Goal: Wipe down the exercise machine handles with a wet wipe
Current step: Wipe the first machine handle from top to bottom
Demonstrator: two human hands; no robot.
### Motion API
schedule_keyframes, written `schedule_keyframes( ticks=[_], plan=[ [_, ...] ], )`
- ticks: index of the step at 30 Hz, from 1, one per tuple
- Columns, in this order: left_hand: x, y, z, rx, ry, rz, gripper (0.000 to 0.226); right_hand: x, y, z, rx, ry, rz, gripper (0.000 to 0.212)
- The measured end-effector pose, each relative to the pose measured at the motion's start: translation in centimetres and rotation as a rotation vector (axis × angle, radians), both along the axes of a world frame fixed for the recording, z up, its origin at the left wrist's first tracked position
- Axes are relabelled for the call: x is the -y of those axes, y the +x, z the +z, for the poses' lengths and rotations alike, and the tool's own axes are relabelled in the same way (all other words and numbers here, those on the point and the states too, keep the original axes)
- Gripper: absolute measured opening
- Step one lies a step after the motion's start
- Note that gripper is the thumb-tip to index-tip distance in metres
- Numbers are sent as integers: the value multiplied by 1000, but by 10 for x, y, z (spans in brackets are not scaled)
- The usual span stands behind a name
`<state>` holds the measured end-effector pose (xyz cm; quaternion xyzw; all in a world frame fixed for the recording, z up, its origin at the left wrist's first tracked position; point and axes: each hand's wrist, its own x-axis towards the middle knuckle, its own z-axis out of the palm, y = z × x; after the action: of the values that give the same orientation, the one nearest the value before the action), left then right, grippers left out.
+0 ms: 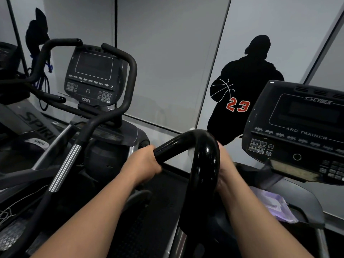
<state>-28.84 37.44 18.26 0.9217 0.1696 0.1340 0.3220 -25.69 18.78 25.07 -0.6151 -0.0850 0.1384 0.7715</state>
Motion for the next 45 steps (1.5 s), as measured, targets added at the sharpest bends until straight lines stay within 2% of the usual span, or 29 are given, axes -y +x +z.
schedule_keyframes(
  ticks=[2, 5, 7, 10, 14, 16, 17, 19, 20, 21, 24, 26, 27, 30, 31, 32, 35, 38, 40, 41, 43, 44, 45],
  plan=[
    [0, 0, 0, 10, 4, -1, 19, 1, -1, -4, -26, 37, 29, 1],
    [0, 1, 0, 14, 13, -1, 17, 11, 4, -6, -61, 256, 15, 22],
    [-1, 1, -1, 14, 12, -3, 17, 8, -1, -9, -104, 280, 49, 33],
    [-1, 0, -1, 9, -3, -5, 18, -2, -8, -17, -191, 255, 134, 10],
    [0, -1, 0, 9, -20, -4, 18, 8, -9, -14, -216, 321, 140, 11],
    [0, -2, 1, 6, -27, -4, 18, 4, -7, -20, -236, 365, 140, 23],
    [0, -2, 0, 5, -32, -2, 18, -2, -6, -24, -253, 373, 167, 38],
    [0, -2, 1, 7, -33, -1, 19, -10, -3, -31, -283, 402, 203, 80],
    [1, -2, 1, 7, -31, 0, 19, -9, -3, -29, -316, 419, 220, 89],
    [1, -3, 1, 8, -28, 2, 18, -4, -4, -26, -352, 426, 229, 81],
    [2, -4, 2, 4, -32, 3, 18, 13, -7, -19, -429, 506, 252, 17],
    [2, -4, 2, -1, -41, 1, 20, 9, -14, -21, -428, 559, 273, 7],
    [1, -5, 2, -3, -43, 2, 20, 2, -14, -23, -393, 523, 251, 4],
    [3, -5, 3, -8, -39, 7, 21, -15, -10, -28, -324, 408, 244, 58],
    [4, -6, 4, -15, -34, 10, 20, -14, -12, -26, -323, 379, 266, 64],
    [4, -7, 5, -24, -29, 13, 19, -11, -15, -23, -318, 342, 285, 58],
    [4, -11, 13, -86, -10, 1, 22, -1, -30, -11, -310, 285, 252, 15],
    [9, -24, 18, -120, 45, 24, 39, 1, -32, -11, -325, 293, 237, 22],
    [20, -38, 20, 31, 124, 121, 46, -1, -30, -11, -337, 292, 195, 25],
    [28, -46, 22, 172, 124, 151, 41, -1, -29, -12, -326, 279, 193, 22],
    [49, -59, 27, 439, 16, 112, 23, 0, -34, -10, -296, 264, 214, 12],
    [61, -62, 31, 488, -53, 59, 15, 0, -37, -9, -284, 262, 235, 11],
    [71, -62, 34, 501, -123, -1, 11, 1, -39, -9, -271, 261, 245, 22]
  ],
)
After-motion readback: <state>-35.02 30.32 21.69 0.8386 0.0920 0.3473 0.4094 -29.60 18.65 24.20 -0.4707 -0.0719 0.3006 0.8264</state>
